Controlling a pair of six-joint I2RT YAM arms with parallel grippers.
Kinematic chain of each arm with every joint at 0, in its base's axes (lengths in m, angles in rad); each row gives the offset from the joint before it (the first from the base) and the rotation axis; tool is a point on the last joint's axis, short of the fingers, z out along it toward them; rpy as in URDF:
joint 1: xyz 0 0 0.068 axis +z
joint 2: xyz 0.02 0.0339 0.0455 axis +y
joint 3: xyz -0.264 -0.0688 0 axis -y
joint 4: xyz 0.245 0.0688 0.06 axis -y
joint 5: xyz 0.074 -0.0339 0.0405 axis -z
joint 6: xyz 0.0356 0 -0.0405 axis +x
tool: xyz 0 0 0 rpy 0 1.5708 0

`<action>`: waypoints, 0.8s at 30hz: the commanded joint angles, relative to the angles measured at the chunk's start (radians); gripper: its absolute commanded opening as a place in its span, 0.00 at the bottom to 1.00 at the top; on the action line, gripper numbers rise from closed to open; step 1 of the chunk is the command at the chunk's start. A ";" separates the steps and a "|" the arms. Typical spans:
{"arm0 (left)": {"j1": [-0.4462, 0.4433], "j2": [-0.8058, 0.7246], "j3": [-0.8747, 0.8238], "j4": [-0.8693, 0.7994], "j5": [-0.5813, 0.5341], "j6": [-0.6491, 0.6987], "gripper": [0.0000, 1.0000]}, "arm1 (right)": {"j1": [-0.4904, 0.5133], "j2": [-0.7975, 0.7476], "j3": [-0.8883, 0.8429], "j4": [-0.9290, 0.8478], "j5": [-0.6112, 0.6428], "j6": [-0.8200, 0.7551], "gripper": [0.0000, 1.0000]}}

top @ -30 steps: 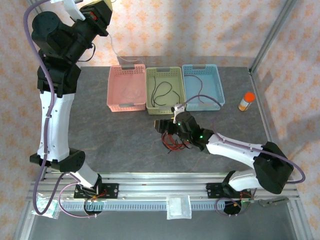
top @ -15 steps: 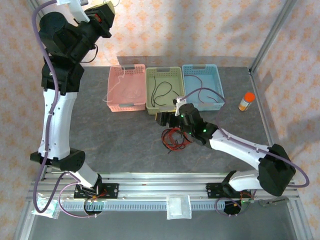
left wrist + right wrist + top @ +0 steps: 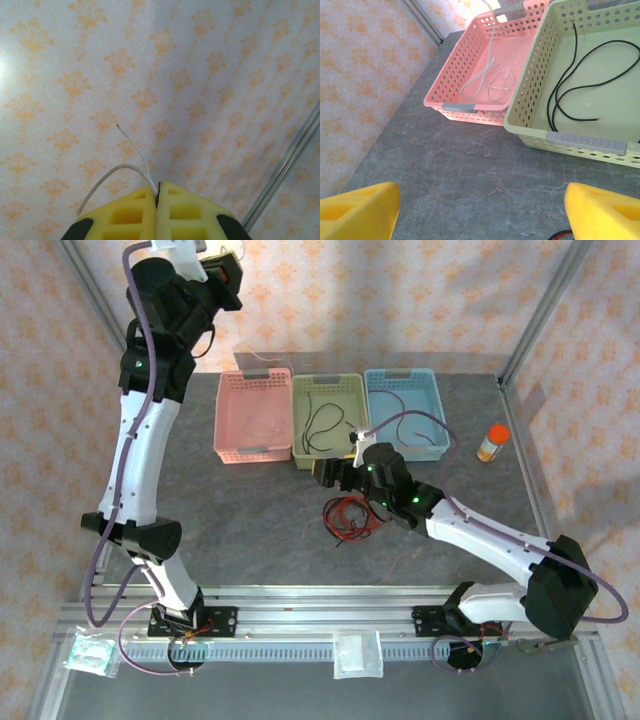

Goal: Untangle the cables

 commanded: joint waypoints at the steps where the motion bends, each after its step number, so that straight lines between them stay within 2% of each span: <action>1: 0.007 0.018 -0.001 0.061 -0.022 0.019 0.00 | -0.005 -0.036 0.000 -0.017 0.028 0.007 0.85; 6: 0.010 0.055 -0.057 0.063 -0.032 0.028 0.00 | -0.006 -0.045 -0.006 -0.026 0.046 0.012 0.85; 14: 0.025 0.107 -0.289 0.097 -0.044 0.020 0.00 | -0.006 -0.118 -0.034 -0.025 0.169 0.054 0.86; 24: 0.041 0.248 -0.384 0.032 -0.095 0.020 0.00 | -0.009 -0.138 -0.057 -0.047 0.206 0.073 0.86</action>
